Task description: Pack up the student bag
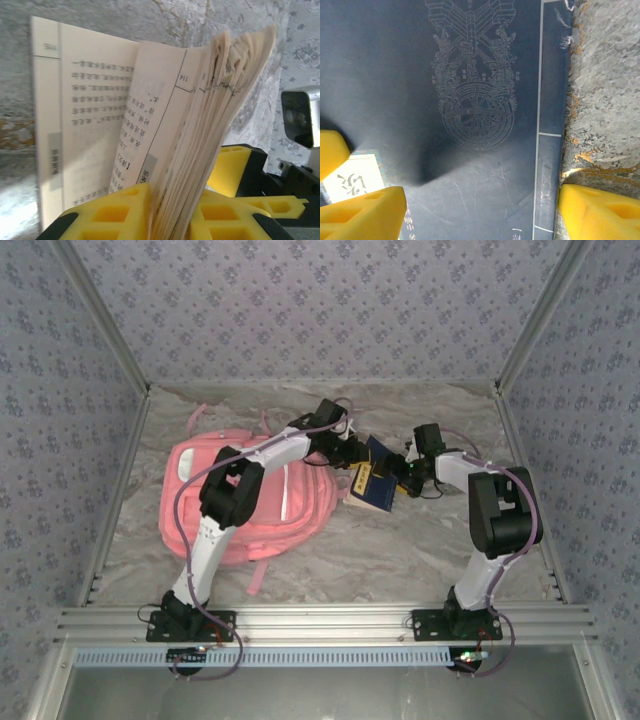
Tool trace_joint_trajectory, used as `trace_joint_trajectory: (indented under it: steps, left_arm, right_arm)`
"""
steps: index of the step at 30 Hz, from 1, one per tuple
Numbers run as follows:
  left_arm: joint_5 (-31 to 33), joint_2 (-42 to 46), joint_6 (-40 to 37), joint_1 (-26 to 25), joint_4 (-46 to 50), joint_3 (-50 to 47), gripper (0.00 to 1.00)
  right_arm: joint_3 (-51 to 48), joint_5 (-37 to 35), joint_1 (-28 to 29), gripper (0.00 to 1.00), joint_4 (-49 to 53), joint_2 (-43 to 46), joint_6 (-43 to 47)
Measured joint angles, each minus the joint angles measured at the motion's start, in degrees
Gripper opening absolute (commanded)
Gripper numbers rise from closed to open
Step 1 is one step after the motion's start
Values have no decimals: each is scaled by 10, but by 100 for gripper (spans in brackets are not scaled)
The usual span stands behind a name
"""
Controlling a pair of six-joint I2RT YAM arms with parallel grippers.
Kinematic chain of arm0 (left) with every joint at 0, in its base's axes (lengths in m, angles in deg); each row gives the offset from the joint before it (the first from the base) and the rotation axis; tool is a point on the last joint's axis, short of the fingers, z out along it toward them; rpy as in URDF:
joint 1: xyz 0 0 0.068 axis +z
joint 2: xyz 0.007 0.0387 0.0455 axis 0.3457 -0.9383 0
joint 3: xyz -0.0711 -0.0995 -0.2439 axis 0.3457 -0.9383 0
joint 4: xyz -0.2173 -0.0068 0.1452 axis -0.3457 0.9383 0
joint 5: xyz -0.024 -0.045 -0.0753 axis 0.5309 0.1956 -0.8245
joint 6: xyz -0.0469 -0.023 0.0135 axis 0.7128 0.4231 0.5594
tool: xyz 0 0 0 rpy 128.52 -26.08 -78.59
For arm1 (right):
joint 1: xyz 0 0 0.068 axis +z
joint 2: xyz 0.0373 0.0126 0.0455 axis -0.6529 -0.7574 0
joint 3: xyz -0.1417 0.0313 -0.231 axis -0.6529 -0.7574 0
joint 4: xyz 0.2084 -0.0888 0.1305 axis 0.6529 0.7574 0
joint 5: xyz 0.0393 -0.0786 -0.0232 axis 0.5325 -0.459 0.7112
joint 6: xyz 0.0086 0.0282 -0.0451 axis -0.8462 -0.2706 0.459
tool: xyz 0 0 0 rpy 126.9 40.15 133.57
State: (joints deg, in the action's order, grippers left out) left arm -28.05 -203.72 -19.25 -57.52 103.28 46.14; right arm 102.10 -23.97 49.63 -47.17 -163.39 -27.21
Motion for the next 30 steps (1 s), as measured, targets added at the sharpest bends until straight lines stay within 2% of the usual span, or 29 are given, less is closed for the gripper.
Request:
trace_joint_trajectory:
  steps: [2, 4, 11, 14, 19, 24, 27, 30]
  left_arm:
    - [-2, 0, 3, -2, -1, 0, 5]
    - [-1, 0, -2, -2, 0, 0, 0]
    - [-2, 4, -19, -1, 13, 0, 0]
    - [-5, 19, -21, 0, 19, -3, 0]
    - [-32, 85, -19, 11, 13, -32, 0]
    - [-69, 174, -19, 29, -9, -68, 0]
    - [-83, 227, -19, 33, -27, -99, 0]
    - [-99, 272, -14, 32, -50, -134, 0]
  right_arm:
    - [0, 0, 0, 82, 0, 0, -2]
    - [0, 0, 0, 82, 0, 0, -2]
    - [-20, -14, 3, 92, -1, 34, -11]
    - [-43, -32, 5, 99, 2, 94, -16]
    - [-72, -52, -2, 100, -15, 215, -37]
    - [-161, 1, -39, 100, -105, 320, -85]
    - [-192, 59, -48, 100, -171, 332, -124]
    - [-218, 127, -43, 100, -278, 330, -184]
